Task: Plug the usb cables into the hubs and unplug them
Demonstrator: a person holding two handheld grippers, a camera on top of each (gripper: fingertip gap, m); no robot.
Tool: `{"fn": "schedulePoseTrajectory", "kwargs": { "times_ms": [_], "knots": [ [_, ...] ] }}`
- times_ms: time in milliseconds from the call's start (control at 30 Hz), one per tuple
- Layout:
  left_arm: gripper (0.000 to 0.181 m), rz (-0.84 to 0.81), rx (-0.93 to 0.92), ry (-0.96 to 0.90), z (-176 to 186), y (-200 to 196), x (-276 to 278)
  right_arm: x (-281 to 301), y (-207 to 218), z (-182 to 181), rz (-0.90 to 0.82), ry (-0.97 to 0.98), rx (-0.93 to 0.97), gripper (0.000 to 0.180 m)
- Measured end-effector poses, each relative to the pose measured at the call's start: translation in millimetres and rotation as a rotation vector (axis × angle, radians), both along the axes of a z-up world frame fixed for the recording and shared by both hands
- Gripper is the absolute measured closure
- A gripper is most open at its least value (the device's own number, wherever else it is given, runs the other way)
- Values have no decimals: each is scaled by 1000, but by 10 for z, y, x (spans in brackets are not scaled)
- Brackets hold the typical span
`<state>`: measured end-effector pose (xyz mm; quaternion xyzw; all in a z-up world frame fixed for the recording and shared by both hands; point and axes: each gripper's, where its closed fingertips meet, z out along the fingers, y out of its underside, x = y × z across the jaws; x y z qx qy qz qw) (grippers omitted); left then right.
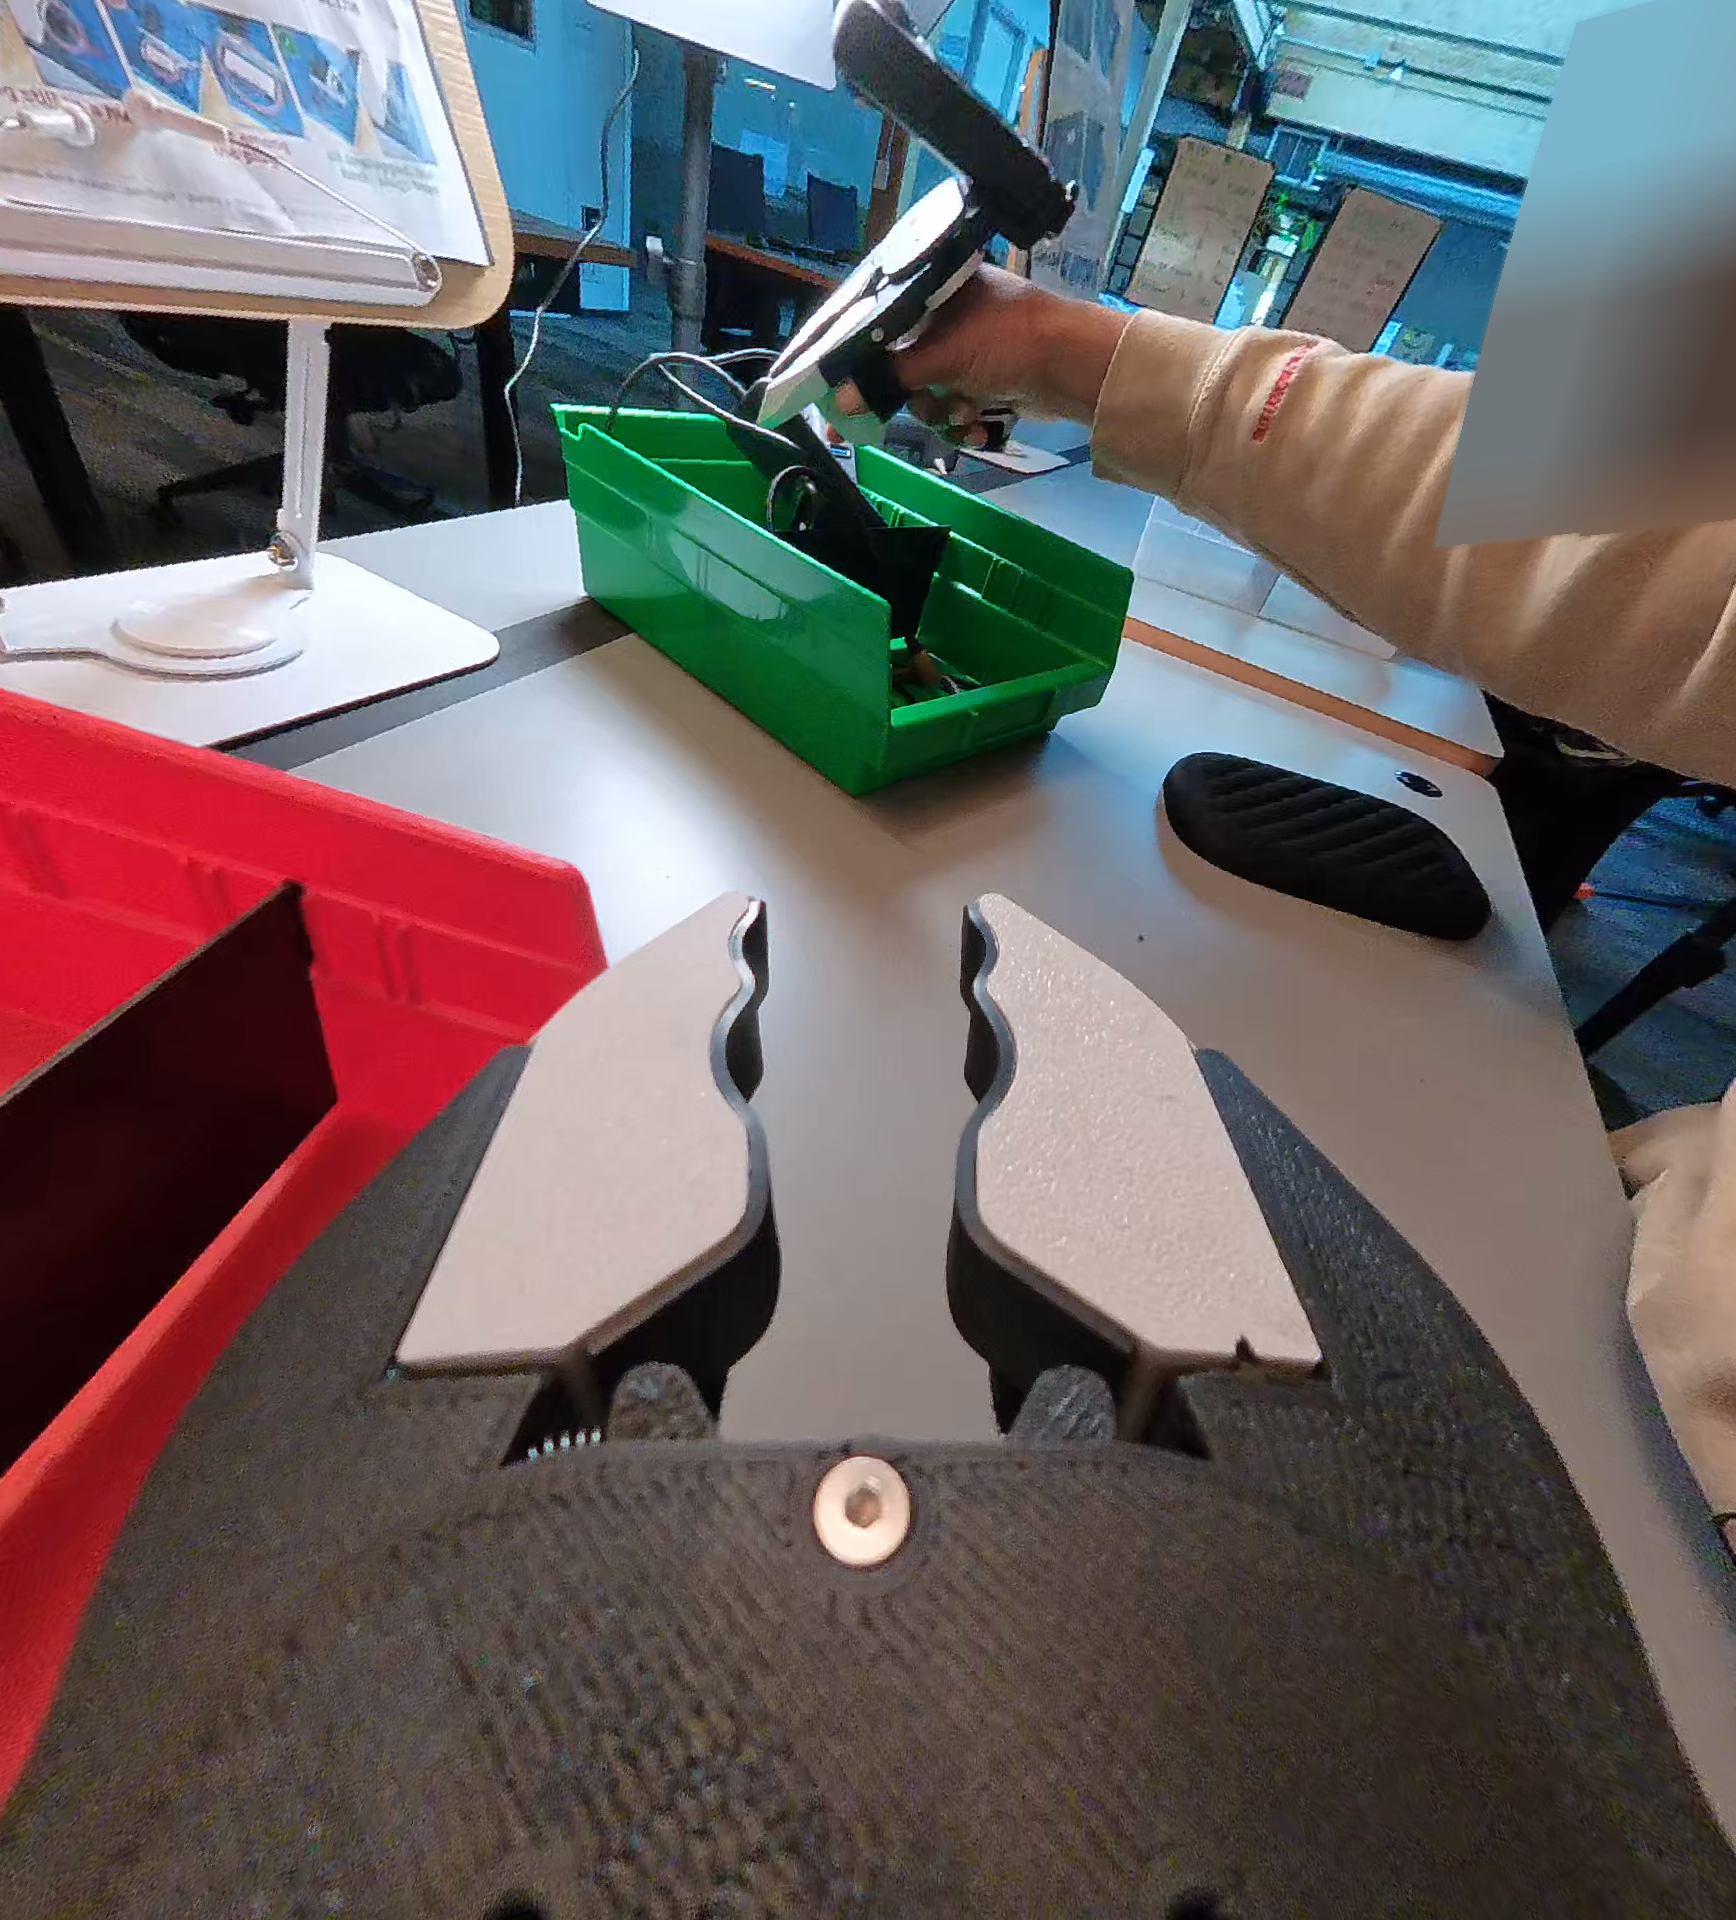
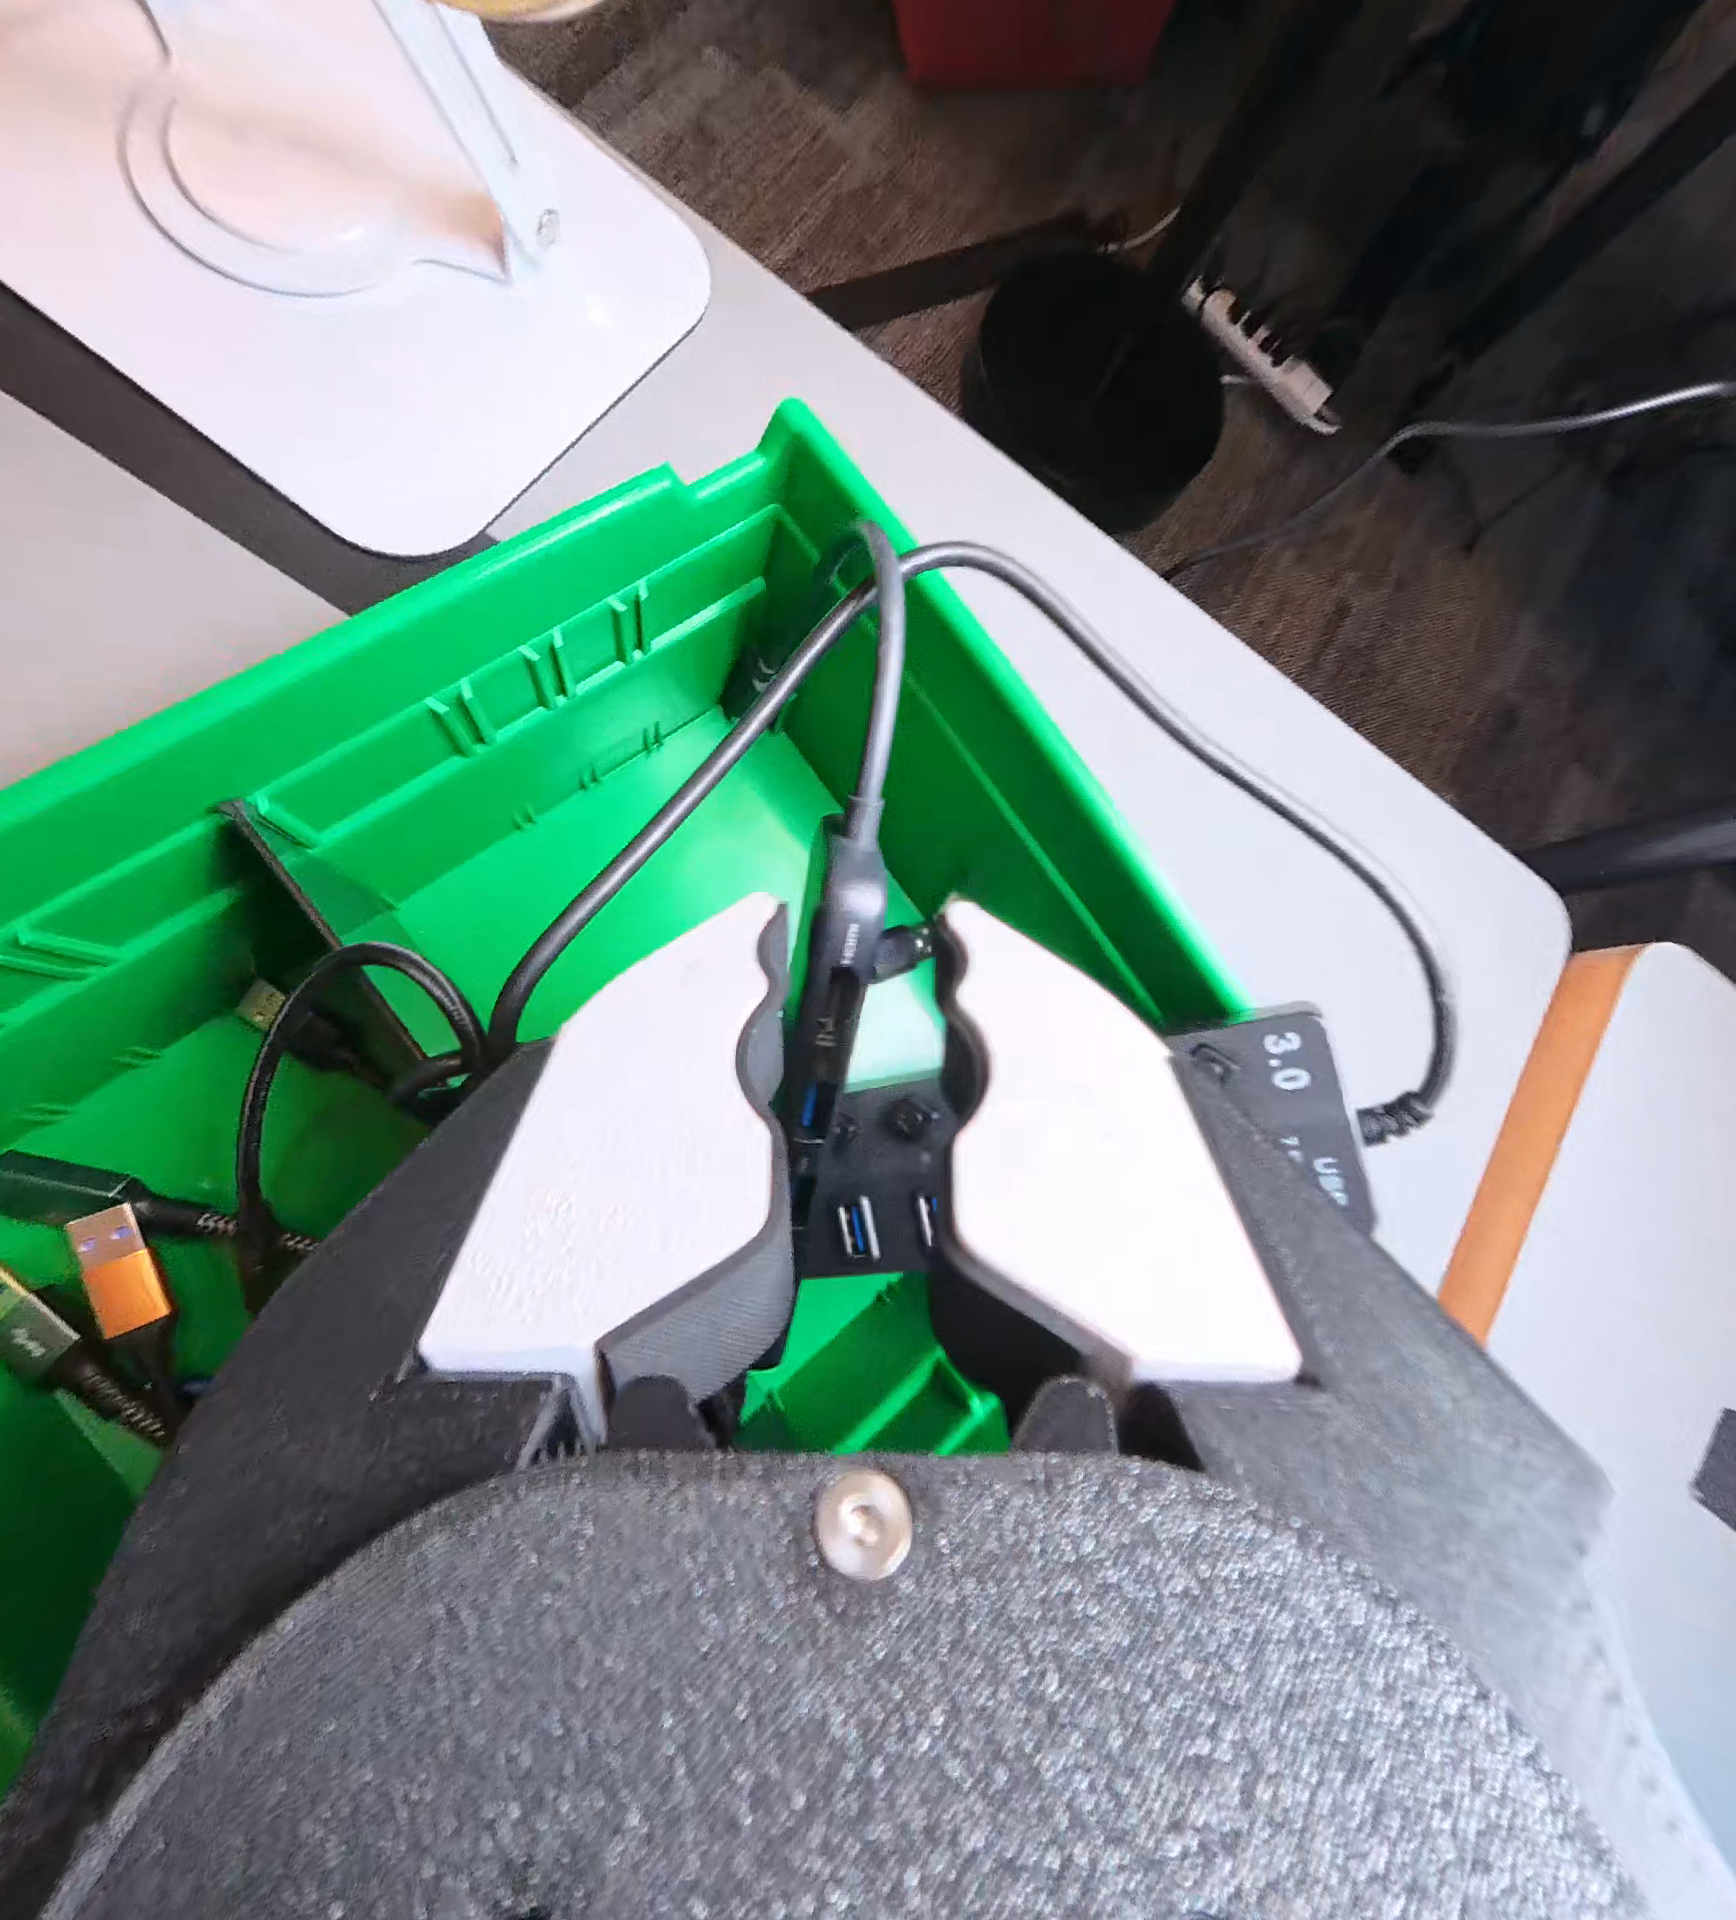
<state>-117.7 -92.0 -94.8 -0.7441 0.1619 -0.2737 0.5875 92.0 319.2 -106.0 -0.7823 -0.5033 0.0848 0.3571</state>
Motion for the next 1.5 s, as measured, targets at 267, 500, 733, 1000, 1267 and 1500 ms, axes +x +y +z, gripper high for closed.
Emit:
{"fn": "schedulePoseTrajectory", "kwargs": {
  "times_ms": [267, 500, 733, 1000, 1267, 1500],
  "knots": [
    [131, 87, 2, 100, -22, -5, -175, -94, -469, 768, 118, 274, 123, 132],
    [123, 129, -167, 291, -230, -39, -519, -118, -1672, 298, 388, 101, -9, 125],
    [120, 100, -456, 658, -768, -73, -915, 76, -2205, -485, 517, -263, -14, 123],
    [137, -53, -669, 963, -1253, -142, -1131, 75, -2150, -993, 605, -546, 75, 151],
    [152, -86, -571, 1020, -1262, -28, -916, -3, -2375, -988, 697, -530, 152, 150],
    [151, -199, -494, 1056, -1262, 204, -393, -148, -3209, -986, 825, -474, 162, 149]
  ]
}}
